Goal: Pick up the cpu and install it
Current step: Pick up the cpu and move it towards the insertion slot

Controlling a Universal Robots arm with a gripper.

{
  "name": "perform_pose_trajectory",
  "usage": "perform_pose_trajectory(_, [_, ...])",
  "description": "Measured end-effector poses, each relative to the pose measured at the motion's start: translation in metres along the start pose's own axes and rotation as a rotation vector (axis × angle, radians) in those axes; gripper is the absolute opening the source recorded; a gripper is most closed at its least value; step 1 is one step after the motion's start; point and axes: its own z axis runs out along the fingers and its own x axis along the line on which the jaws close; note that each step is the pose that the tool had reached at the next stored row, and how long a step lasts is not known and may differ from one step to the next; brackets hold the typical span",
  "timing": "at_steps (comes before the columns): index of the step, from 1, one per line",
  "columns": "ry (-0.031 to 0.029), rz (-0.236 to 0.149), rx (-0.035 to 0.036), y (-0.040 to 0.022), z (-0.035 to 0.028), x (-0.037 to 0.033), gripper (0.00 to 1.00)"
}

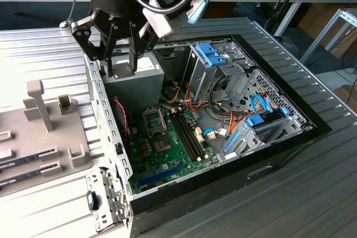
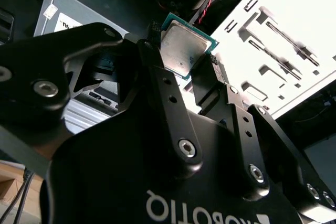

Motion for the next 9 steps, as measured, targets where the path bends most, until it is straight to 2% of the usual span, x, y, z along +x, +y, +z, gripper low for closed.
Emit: perform_pose_trajectory(9, [0.0000,0.000,0.0000,-0.0031,0.0032,-0.0002,0.47])
